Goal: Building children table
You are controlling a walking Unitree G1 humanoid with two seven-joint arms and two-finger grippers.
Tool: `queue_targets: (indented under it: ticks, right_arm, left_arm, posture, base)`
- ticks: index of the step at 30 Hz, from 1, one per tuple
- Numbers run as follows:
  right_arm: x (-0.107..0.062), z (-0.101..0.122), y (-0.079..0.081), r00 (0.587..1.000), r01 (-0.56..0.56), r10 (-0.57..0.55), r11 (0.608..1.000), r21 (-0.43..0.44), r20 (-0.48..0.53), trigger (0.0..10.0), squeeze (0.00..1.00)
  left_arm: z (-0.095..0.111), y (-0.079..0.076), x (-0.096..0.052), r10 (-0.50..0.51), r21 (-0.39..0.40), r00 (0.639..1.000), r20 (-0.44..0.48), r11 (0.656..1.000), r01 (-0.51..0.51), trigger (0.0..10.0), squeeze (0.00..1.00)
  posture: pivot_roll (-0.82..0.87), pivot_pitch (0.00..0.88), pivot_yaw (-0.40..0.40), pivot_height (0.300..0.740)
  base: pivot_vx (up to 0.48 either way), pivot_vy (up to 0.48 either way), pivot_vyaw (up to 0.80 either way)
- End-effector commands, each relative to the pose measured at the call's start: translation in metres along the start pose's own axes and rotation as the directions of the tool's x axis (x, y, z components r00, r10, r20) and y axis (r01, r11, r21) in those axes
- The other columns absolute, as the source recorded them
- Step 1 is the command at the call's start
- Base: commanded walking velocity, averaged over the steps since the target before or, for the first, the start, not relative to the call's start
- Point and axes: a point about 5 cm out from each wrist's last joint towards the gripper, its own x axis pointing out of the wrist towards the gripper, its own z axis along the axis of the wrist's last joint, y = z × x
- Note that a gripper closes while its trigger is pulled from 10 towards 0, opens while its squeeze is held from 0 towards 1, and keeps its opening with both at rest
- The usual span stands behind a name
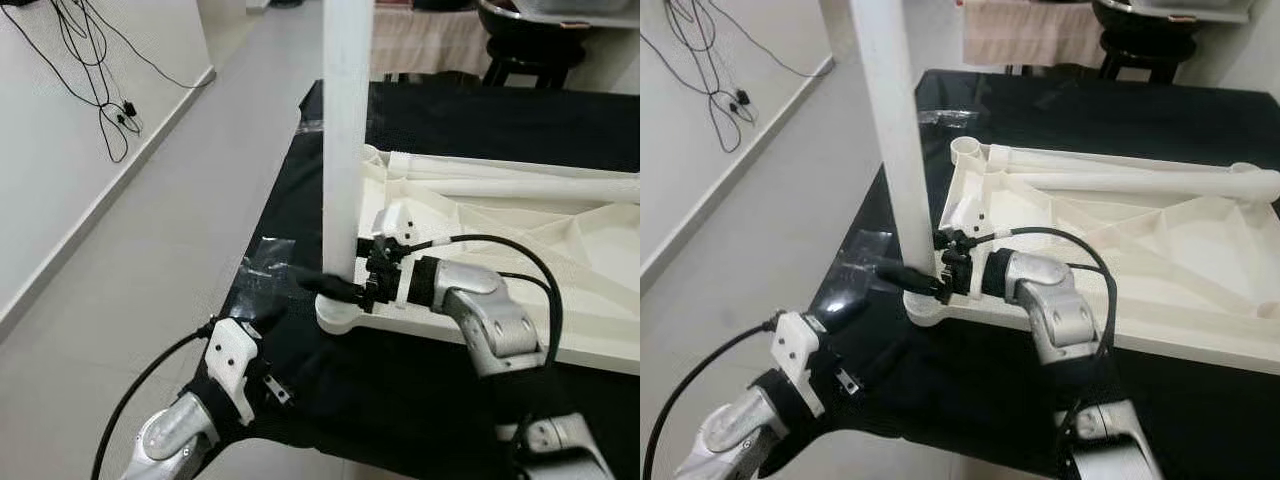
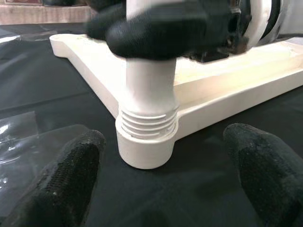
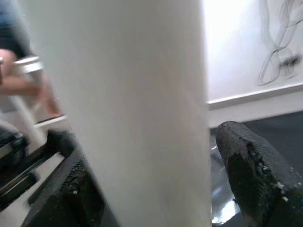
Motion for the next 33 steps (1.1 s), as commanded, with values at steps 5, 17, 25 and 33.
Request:
queue_targets:
  ticks: [5, 17, 25, 33]
  right_arm:
    - [0.008, 0.005, -0.008, 0.994, -0.109, 0.108, 0.993, 0.038, 0.032, 0.0, 0.0]
    - [-0.007, 0.0, -0.018, 0.998, -0.058, 0.057, 0.998, 0.013, 0.021, 0.0, 0.0]
    - [0.002, -0.04, 0.004, 0.865, 0.5, -0.494, 0.864, 0.06, -0.087, 0.0, 0.0]
    - [0.02, -0.057, 0.031, 0.711, 0.694, -0.691, 0.72, -0.026, -0.131, 0.0, 0.0]
  left_arm:
    - [-0.006, -0.001, -0.003, 0.009, -0.005, 1.0, -0.022, 1.0, -0.009, 10.0, 0.0]
    - [-0.006, -0.002, -0.003, 0.006, -0.008, 1.0, -0.022, 1.0, -0.006, 10.0, 0.0]
    - [-0.004, 0.001, -0.005, 0.009, -0.007, 1.0, -0.019, 1.0, -0.009, 10.0, 0.0]
    - [-0.007, 0.007, -0.003, 0.007, -0.002, 1.0, -0.024, 1.0, -0.007, 10.0, 0.0]
  posture:
    - [0.0, 0.168, 0.007, 0.74]
    - [-0.01, 0.179, 0.013, 0.74]
    - [-0.05, 0.201, 0.015, 0.74]
    - [-0.05, 0.166, 0.023, 0.74]
  base:
    - [0.0, 0.0, 0.0]
    - [0.0, 0.0, 0.0]
    - [0.0, 0.0, 0.0]
    - [0.0, 0.0, 0.0]
